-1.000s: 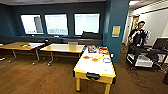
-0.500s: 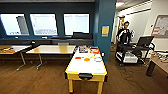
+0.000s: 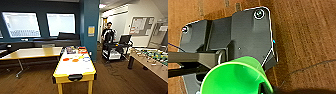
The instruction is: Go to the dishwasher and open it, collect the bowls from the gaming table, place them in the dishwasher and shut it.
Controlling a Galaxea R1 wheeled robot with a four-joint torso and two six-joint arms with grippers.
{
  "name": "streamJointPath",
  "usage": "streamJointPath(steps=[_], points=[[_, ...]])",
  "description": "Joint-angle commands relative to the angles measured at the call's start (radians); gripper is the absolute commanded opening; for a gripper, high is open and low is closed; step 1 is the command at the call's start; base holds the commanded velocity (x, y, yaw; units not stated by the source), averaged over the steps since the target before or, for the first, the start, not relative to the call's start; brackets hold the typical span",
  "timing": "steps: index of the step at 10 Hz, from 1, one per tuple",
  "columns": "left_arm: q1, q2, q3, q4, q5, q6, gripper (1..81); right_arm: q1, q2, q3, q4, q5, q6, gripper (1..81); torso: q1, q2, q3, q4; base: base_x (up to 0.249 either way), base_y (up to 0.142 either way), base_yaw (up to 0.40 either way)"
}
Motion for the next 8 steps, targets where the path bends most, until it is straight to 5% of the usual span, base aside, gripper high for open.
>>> streamJointPath(steps=[1, 8], points=[[-0.055, -0.006, -0.005, 0.010, 0.055, 0.006, 1.0, 0.037, -0.032, 0.009, -0.008, -0.045, 0.001, 1.0, 0.000, 0.000, 0.000, 0.000, 0.000, 0.000, -0.395], [-0.081, 0.025, -0.038, 0.011, 0.069, 0.003, 1.0, 0.038, -0.023, 0.007, -0.008, -0.045, 0.001, 1.0, 0.000, 0.000, 0.000, 0.000, 0.000, 0.000, -0.396]])
